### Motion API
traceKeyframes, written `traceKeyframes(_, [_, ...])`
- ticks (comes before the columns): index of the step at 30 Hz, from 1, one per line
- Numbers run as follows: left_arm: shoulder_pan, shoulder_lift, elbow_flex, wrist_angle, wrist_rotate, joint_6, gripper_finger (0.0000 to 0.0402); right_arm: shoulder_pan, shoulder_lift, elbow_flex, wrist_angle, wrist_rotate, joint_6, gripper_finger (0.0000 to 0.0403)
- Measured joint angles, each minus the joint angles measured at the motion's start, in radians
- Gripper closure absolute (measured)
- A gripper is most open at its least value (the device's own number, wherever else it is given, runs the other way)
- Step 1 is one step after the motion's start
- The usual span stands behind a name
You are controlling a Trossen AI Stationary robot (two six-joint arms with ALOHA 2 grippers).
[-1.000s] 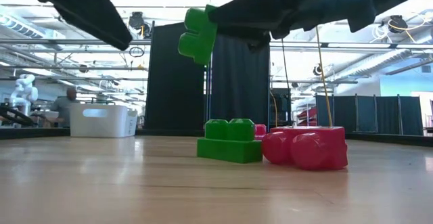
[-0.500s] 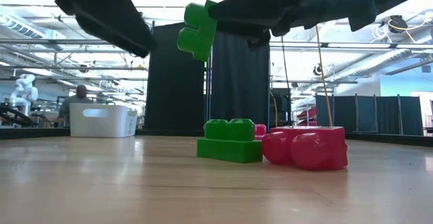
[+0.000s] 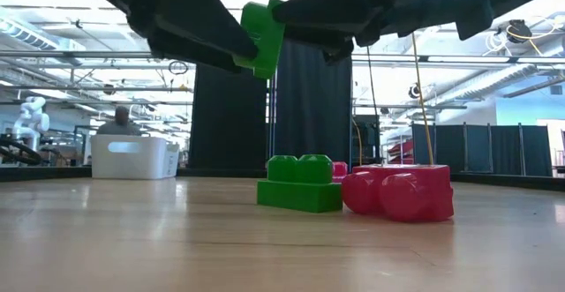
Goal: Sort blocks by size
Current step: Put the green 2 stud gamepiece into the blue bin
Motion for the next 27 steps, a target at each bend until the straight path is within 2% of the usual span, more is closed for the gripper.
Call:
traceKeyframes(5, [0.009, 0.0, 0.0, 0.06, 0.009, 0.075, 0.0155, 0.0, 0.0, 0.0, 0.002, 0.004, 0.0, 0.0282])
traceKeyframes(10, [0.028, 0.008, 0.0, 0.089, 0.012, 0.079, 0.0155, 0.0, 0.0, 0.0, 0.014, 0.009, 0.006, 0.0282])
traceKeyframes(27, [0.034, 0.136, 0.001, 0.386, 0.012, 0.221, 0.0155, 0.001, 0.0, 0.0, 0.035, 0.006, 0.042, 0.0282])
